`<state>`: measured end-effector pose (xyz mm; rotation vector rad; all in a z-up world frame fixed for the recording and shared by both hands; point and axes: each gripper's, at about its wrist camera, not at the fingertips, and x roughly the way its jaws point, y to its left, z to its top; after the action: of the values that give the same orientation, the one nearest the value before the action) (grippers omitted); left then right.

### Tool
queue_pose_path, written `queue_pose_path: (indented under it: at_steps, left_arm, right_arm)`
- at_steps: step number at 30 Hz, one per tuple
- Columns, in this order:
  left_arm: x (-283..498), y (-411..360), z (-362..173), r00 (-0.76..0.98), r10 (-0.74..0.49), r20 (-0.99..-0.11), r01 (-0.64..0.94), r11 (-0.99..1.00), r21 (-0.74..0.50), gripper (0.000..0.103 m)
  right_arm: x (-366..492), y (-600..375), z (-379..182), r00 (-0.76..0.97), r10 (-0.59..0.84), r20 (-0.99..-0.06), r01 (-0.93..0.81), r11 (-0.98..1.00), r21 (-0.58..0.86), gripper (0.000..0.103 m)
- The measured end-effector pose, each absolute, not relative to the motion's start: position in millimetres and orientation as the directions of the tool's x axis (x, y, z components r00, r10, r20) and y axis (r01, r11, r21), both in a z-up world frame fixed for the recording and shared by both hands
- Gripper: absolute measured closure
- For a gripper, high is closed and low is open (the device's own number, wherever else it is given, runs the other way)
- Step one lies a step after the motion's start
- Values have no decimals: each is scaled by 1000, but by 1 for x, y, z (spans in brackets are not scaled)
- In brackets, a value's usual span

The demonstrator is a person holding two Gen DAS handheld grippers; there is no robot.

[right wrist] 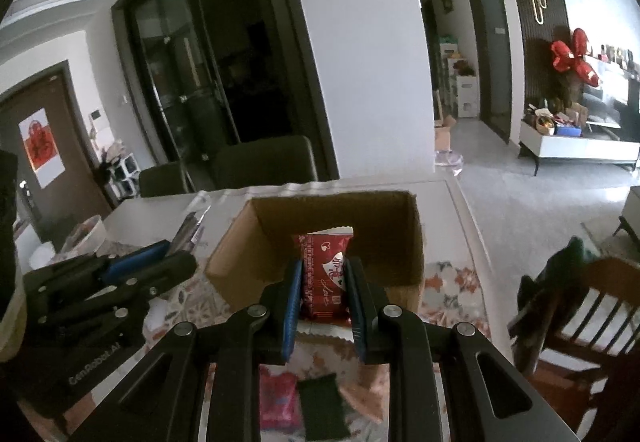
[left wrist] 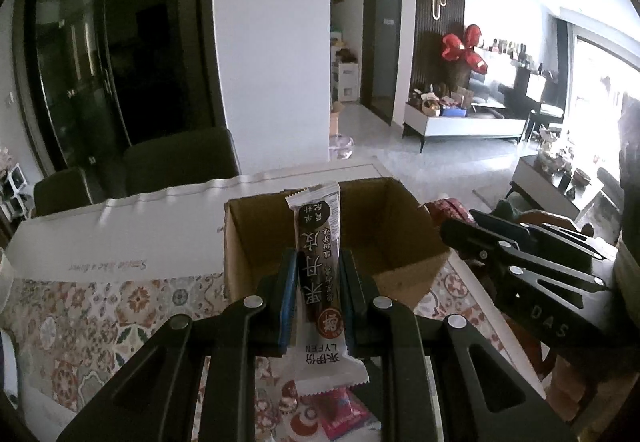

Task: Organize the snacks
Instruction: 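Carry the stick snack in the left gripper into the box and release, then withdraw the left gripper from the box back toward the snacks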

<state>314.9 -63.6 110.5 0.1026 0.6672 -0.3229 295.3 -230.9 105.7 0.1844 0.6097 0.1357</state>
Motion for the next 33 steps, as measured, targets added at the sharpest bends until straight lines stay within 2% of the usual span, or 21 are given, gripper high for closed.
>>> queue_pose_path:
  at_steps: [11, 18, 21, 23, 25, 26, 27, 31, 33]
  left_arm:
    - [396, -74, 93, 660, -246, -710, 298, 953, -52, 83]
    - [427, -81, 70, 627, -206, -751, 296, 955, -16, 81]
    - [433, -81, 67, 636, -185, -749, 287, 958, 7, 70]
    - [432, -80, 68, 653, -171, -738, 278, 960, 24, 51]
    - [427, -77, 72, 667, -169, -725, 274, 961, 28, 44]
    - [423, -75, 74, 674, -162, -720, 269, 963, 36, 41]
    - [421, -73, 74, 680, -154, -717, 262, 964, 40, 39]
    - [398, -66, 84, 711, -140, -689, 247, 967, 59, 22]
    - [387, -63, 88, 723, -140, -676, 241, 969, 58, 18]
  right_arm:
    - [363, -231, 97, 752, 174, -636, -72, 980, 183, 80]
    - [394, -232, 82, 723, 157, -673, -61, 985, 164, 80]
    - [403, -233, 75, 708, 160, -688, -58, 984, 169, 80]
    - [406, -234, 71, 703, 153, -695, -52, 985, 164, 79]
    - [407, -234, 68, 697, 144, -703, -43, 986, 158, 67]
    - [406, -235, 68, 697, 140, -703, -36, 986, 161, 52]
    - [404, -236, 68, 702, 132, -700, -29, 987, 158, 49]
    - [385, -239, 74, 725, 110, -680, -6, 988, 153, 49]
    - [375, -238, 78, 738, 105, -666, -8, 989, 146, 49]
